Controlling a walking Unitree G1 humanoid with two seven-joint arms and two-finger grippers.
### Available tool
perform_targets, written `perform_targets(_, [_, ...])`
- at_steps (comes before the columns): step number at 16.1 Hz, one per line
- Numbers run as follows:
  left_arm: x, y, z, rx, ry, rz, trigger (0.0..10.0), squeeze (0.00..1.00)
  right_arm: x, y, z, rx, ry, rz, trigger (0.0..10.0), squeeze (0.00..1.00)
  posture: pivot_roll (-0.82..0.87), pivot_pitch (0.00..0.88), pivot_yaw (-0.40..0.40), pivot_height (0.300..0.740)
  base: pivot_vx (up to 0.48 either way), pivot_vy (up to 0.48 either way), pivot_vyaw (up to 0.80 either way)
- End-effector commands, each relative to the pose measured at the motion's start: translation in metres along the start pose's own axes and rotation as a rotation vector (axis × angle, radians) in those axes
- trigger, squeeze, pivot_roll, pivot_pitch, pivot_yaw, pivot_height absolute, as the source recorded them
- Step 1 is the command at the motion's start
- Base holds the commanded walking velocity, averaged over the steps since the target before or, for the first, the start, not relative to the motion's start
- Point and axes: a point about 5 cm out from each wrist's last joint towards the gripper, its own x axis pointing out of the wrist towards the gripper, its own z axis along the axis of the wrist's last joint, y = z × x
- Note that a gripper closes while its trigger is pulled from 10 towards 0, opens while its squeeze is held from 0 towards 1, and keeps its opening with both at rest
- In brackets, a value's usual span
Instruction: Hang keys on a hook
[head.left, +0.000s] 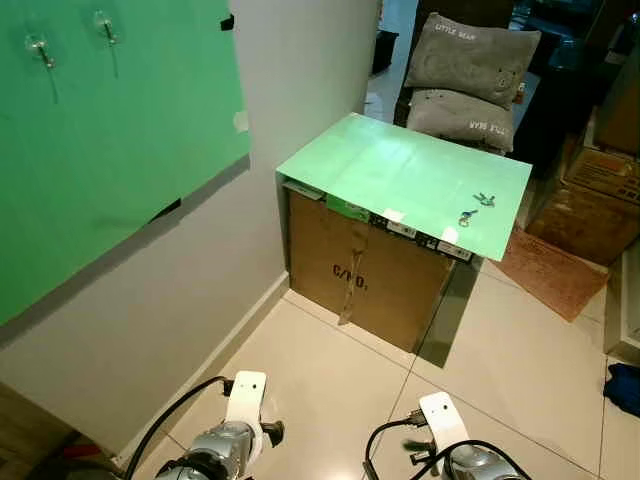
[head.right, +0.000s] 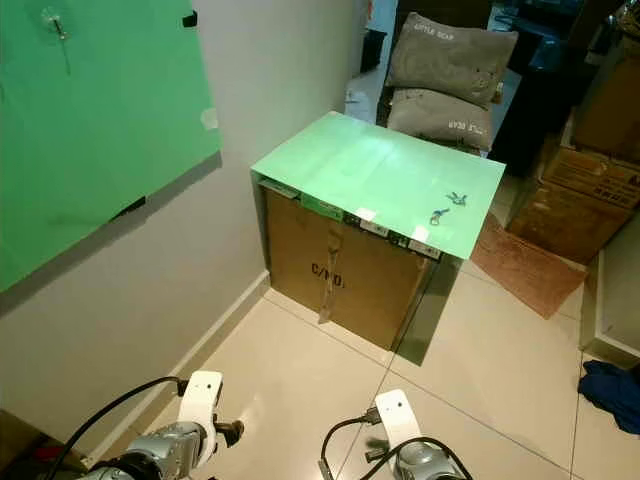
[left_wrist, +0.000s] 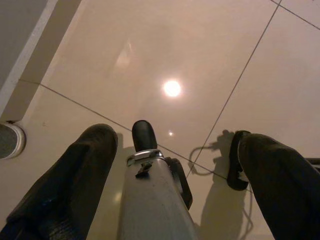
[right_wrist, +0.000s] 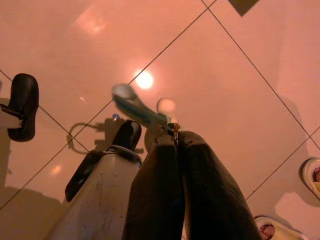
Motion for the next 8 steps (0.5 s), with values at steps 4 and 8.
perform_targets(4, [0.0001, 0.0006, -0.0057, 0.018, 0.013, -0.001, 10.0, 0.00, 0.0002, 0.0024, 0.0014, -0.004, -0.004, 0.010, 0.0, 0.00, 0.05, 0.000, -0.008, 0.740, 0.000, 0.000, 0.00])
perform_targets(8, [0.0001, 0.0013, -0.0069, 0.044, 0.014, 0.000, 10.0, 0.00, 0.0001, 0.0021, -0.0015, -0.014, 0.003, 0.010, 0.0, 0.00, 0.05, 0.000, -0.002, 0.740, 0.000, 0.000, 0.00])
